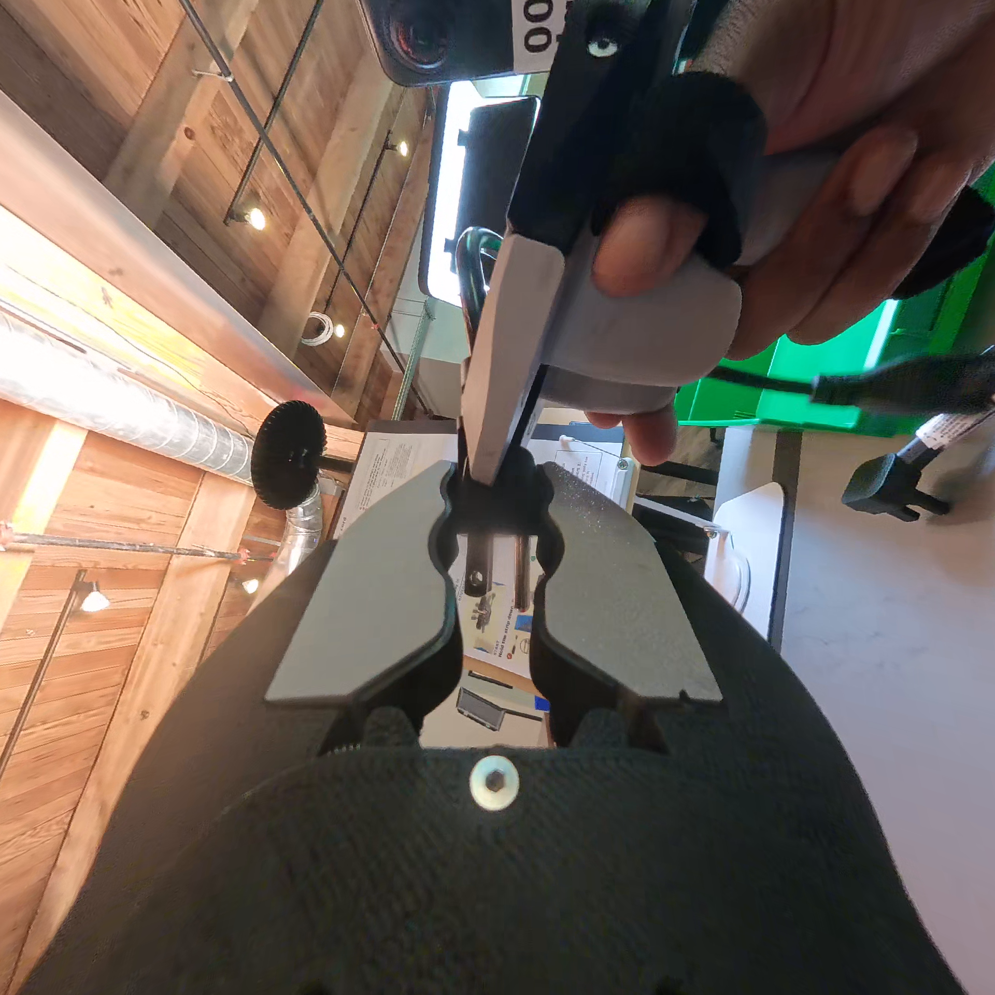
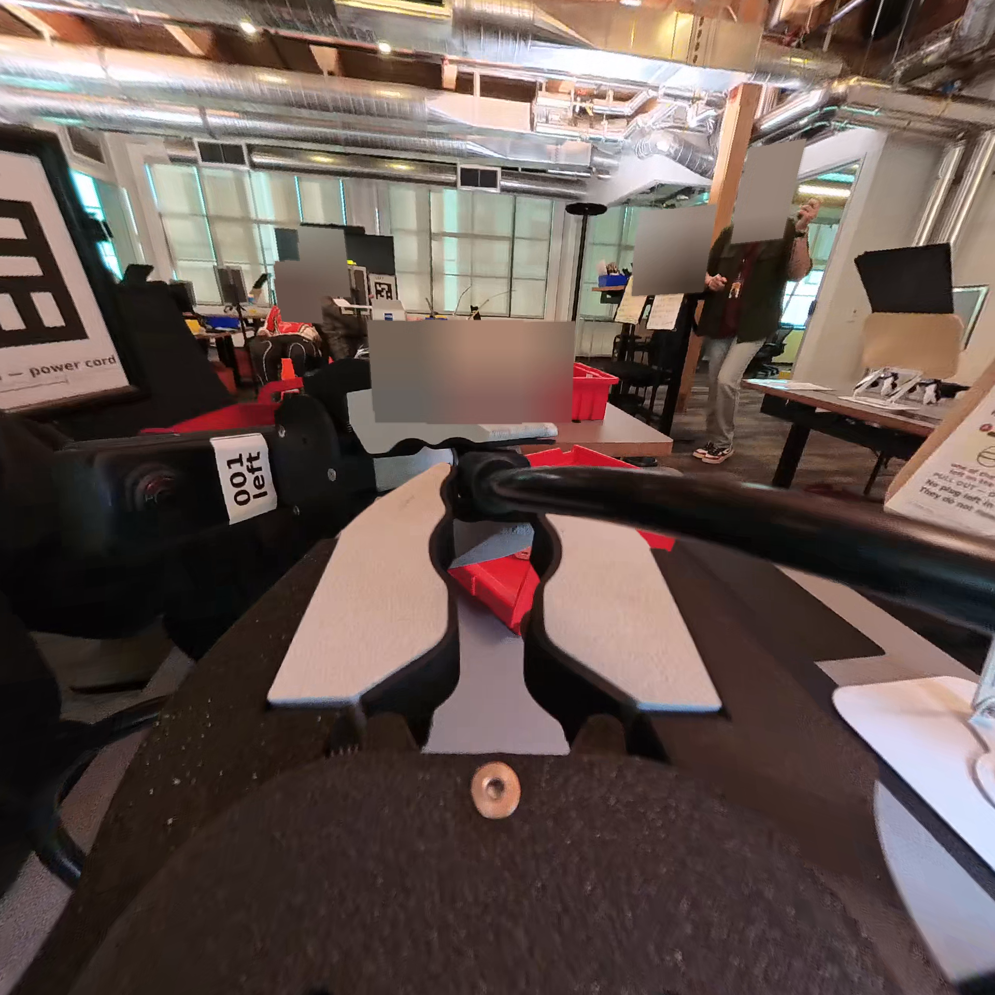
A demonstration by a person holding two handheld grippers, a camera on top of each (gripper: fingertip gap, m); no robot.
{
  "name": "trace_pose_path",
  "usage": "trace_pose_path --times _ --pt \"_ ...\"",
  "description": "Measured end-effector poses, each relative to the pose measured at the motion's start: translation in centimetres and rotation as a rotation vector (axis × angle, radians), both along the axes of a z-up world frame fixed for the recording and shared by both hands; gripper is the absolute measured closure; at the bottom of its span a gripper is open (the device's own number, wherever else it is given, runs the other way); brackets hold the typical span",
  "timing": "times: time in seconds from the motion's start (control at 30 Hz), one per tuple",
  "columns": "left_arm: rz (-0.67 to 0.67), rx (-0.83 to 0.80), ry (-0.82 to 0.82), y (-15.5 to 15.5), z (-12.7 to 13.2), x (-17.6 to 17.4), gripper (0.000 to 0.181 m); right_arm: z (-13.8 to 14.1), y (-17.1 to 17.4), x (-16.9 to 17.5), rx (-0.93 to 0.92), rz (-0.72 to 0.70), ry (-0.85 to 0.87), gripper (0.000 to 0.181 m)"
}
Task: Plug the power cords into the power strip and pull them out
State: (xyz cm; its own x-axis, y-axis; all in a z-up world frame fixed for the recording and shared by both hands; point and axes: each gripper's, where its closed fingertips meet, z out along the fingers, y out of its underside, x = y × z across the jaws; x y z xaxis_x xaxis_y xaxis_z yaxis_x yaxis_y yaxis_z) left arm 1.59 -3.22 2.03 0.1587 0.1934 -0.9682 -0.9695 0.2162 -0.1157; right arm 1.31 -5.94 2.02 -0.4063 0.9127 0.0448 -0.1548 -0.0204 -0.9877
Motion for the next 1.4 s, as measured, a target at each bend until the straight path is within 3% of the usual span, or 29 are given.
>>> trace_pose_path --times 0.13,0.3,0.37,0.47,0.63,0.77,0.93,1.2,1.4 --pt "-0.06 -0.111 -0.12 0.3 -0.6 0.2 0.155 -0.3 0.3 0.2 0.133 -0.051 0.003 0.157" --pt "-0.282 -0.467 -0.622 -1.2 -2.0 -0.1 0.143 -0.7 1.4 1.3 0.35 -0.127 -0.026 0.158" --pt "-0.331 -0.659 -0.788 -1.8 -3.9 -0.8 0.141 0.2 2.5 2.0 0.431 -0.208 0.014 0.157" --pt "-0.3 -0.915 -0.905 -2.6 -9.0 -1.6 0.133 2.2 3.8 3.9 0.475 -0.291 0.073 0.158" --pt "-0.175 -1.183 -0.865 -4.1 -19.4 -0.1 0.125 3.2 5.1 7.6 0.563 -0.416 0.08 0.157" --pt "-0.117 -1.265 -0.823 -3.0 -23.3 2.2 0.123 0.9 5.0 9.9 0.61 -0.489 0.046 0.158" --pt "-0.079 -1.251 -0.697 -1.3 -24.6 3.0 0.136 -3.8 3.8 11.9 0.692 -0.534 0.013 0.157" --pt "-0.225 -1.403 -0.61 -4.2 -24.9 4.2 0.136 -15.1 0.2 10.9 0.73 -0.19 -0.417 0.157" --pt "-0.258 -1.436 -0.587 -5.0 -24.9 4.3 0.136 -19.2 -0.5 9.2 0.753 -0.047 -0.661 0.157"
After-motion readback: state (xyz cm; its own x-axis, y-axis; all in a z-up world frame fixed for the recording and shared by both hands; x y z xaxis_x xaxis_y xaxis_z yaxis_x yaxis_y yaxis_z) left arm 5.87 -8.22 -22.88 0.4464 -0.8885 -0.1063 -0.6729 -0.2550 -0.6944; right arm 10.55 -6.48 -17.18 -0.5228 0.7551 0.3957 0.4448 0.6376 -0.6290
